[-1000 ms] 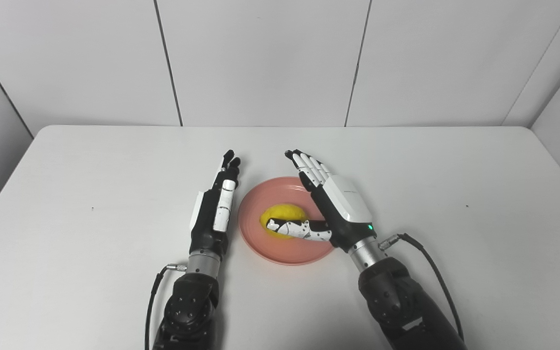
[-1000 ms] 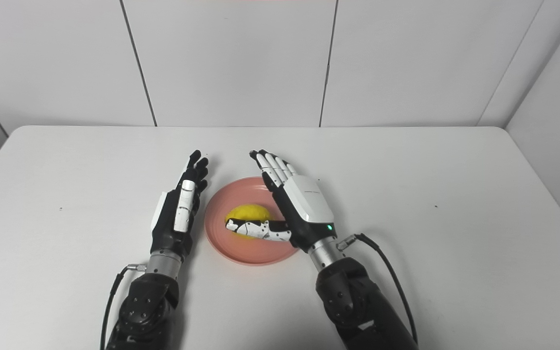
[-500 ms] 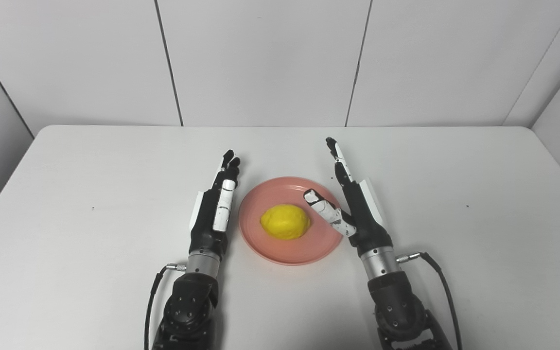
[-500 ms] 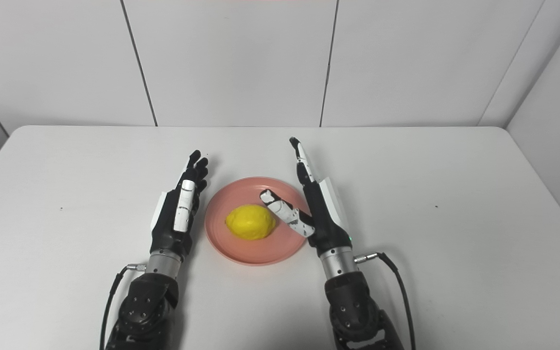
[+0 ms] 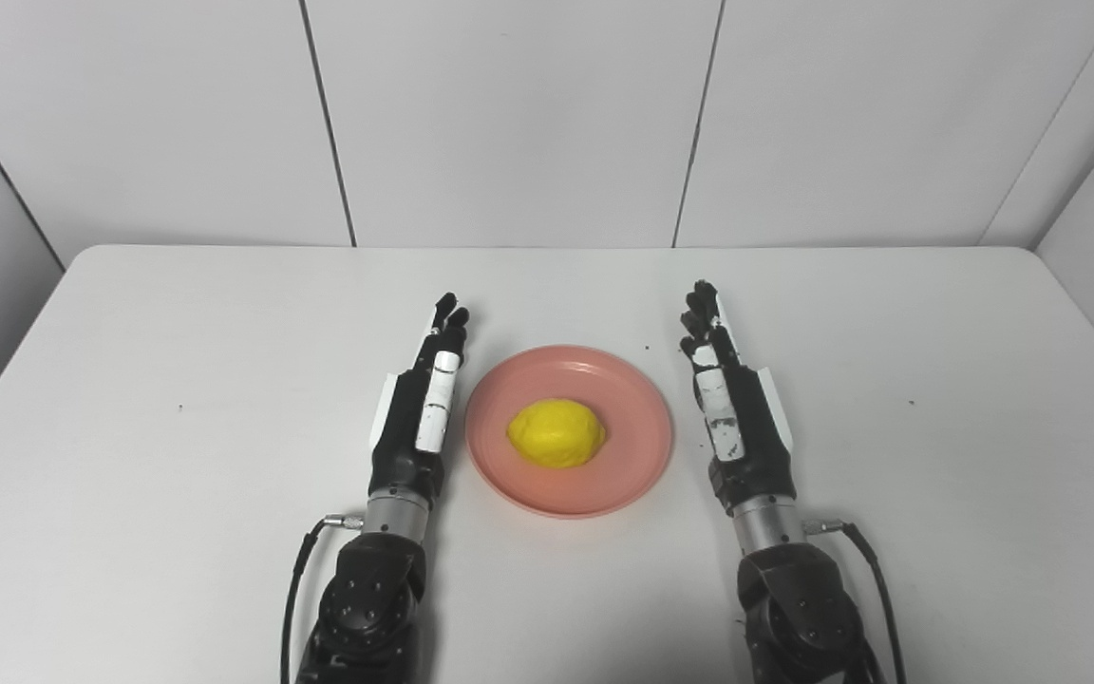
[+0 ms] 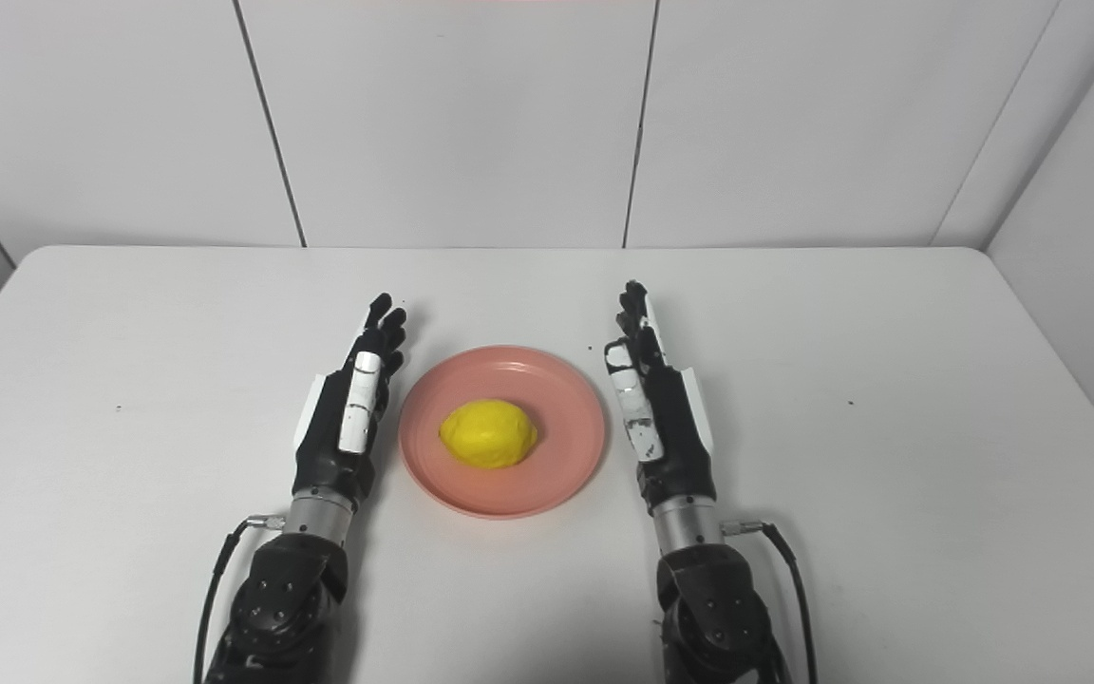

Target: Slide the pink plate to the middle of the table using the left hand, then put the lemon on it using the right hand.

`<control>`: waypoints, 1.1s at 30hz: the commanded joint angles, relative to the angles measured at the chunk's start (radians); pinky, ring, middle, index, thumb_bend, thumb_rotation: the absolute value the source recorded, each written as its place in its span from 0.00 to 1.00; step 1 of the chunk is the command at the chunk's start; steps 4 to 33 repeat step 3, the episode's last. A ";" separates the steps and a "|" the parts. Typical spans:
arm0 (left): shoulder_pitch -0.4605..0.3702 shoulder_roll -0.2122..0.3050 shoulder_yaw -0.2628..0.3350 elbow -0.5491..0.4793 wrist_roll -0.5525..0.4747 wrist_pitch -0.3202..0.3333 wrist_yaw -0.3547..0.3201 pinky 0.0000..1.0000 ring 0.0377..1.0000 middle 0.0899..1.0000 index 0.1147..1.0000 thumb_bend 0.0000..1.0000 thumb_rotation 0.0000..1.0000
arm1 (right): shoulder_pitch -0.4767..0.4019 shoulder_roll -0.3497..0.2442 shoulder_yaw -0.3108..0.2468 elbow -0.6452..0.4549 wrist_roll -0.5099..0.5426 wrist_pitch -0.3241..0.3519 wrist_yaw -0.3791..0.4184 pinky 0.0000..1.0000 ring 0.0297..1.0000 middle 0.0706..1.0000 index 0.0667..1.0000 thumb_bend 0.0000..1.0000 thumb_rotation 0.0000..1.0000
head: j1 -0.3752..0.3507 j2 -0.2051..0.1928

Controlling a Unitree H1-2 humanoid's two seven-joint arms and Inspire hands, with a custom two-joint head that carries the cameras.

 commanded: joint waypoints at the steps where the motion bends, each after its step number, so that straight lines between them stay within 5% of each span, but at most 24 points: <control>1: -0.037 -0.001 -0.002 -0.031 0.005 -0.012 0.010 0.99 0.98 0.97 0.95 0.69 1.00 | -0.009 0.009 -0.010 -0.043 0.017 0.012 0.003 1.00 1.00 1.00 1.00 0.77 1.00 | 0.002 0.001; 33: -0.036 -0.001 -0.002 -0.034 0.007 -0.007 0.010 0.99 0.98 0.97 0.95 0.69 1.00 | -0.006 0.012 -0.015 -0.045 0.017 0.020 0.001 1.00 1.00 1.00 1.00 0.77 1.00 | 0.000 0.004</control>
